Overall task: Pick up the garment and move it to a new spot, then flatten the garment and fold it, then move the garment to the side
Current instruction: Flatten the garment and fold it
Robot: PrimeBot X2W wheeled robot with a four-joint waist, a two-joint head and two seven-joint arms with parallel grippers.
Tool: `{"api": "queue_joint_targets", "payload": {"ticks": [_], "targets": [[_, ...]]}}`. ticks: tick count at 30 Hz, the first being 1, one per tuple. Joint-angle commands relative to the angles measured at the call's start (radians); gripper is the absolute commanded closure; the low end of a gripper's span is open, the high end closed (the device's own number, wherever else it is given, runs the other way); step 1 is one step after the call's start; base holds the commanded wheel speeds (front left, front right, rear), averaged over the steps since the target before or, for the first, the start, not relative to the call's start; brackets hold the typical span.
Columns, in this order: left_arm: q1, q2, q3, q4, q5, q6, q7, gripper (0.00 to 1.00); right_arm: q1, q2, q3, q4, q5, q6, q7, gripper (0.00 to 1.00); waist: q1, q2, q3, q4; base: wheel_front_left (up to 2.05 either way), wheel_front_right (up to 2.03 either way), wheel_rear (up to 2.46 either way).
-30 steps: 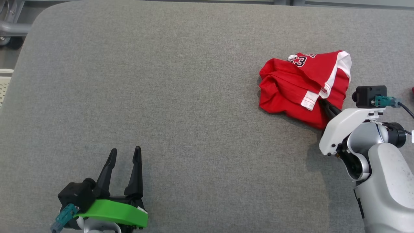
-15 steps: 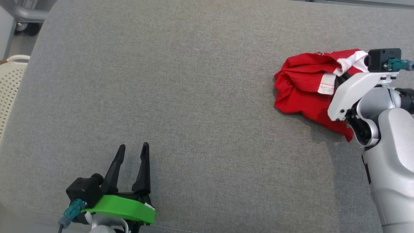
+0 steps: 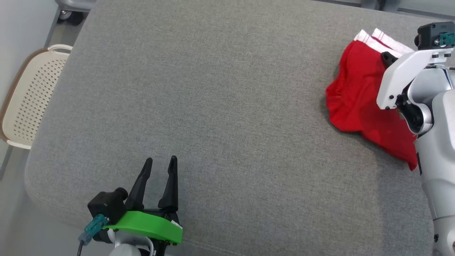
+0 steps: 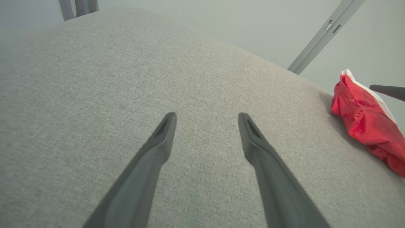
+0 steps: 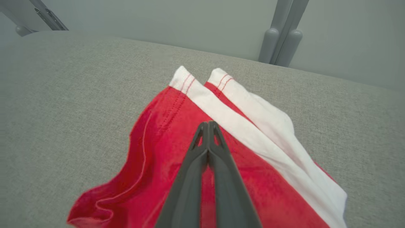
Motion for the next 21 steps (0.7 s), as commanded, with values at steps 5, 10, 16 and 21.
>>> {"api": "queue_joint_targets", "payload": {"ticks": [5, 10, 16, 21], "targets": [[0.020, -0.011, 0.026, 0.005, 0.014, -0.008, -0.003, 0.00, -0.035, 0.009, 0.027, 0.029, 0.012, 0.000, -0.021, 1.00, 0.0000, 0.0000, -0.051, 0.008, 0.00, 0.00, 0.00], [0.054, 0.003, 0.060, -0.007, 0.024, 0.000, -0.003, 0.00, 0.058, 0.007, 0.066, -0.046, 0.088, 0.000, -0.050, 0.50, 0.0000, 0.0000, -0.096, -0.029, 0.00, 0.00, 0.00], [0.094, 0.020, 0.096, -0.033, 0.029, 0.013, -0.003, 0.00, 0.216, -0.013, 0.047, -0.166, 0.161, 0.000, -0.032, 0.00, 0.0000, 0.0000, -0.126, -0.081, 0.00, 0.00, 0.00], [0.120, 0.039, 0.109, -0.057, 0.033, 0.020, -0.002, 0.00, 0.357, -0.020, -0.015, -0.260, 0.206, 0.000, 0.025, 0.00, 0.0000, 0.0000, -0.129, -0.122, 0.00, 0.00, 0.00]]}}
